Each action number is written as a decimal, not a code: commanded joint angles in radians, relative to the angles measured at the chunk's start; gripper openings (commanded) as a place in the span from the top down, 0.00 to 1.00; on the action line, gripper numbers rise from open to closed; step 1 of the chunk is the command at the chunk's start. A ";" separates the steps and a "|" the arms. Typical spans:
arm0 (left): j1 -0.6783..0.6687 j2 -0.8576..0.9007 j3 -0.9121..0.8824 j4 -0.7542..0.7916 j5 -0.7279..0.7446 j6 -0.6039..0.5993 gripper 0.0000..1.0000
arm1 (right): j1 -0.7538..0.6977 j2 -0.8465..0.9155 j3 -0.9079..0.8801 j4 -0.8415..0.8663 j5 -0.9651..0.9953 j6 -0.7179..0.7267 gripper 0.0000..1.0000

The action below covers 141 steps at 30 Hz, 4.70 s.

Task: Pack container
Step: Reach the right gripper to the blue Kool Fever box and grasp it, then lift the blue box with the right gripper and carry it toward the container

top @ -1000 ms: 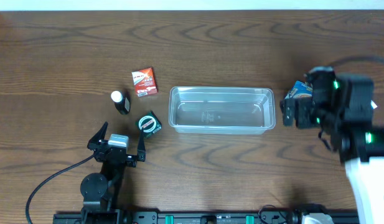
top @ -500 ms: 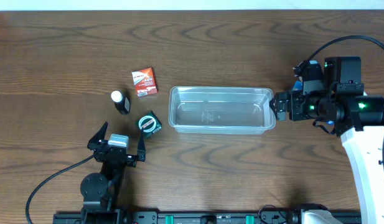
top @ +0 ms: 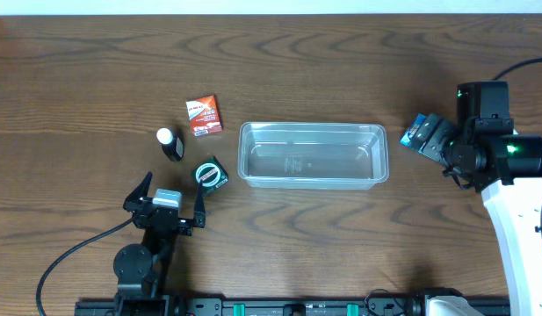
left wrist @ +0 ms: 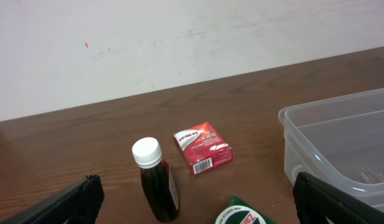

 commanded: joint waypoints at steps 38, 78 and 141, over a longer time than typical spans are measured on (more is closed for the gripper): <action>0.005 -0.006 -0.019 -0.030 0.003 0.009 0.02 | -0.117 0.465 0.020 0.325 0.061 0.510 0.02; 0.005 -0.006 -0.019 -0.030 0.004 0.009 0.02 | -0.177 0.469 -0.098 0.404 -0.070 0.065 0.64; 0.005 -0.006 -0.019 -0.030 0.004 0.009 0.02 | 0.425 -0.094 -0.053 0.249 0.142 0.543 0.91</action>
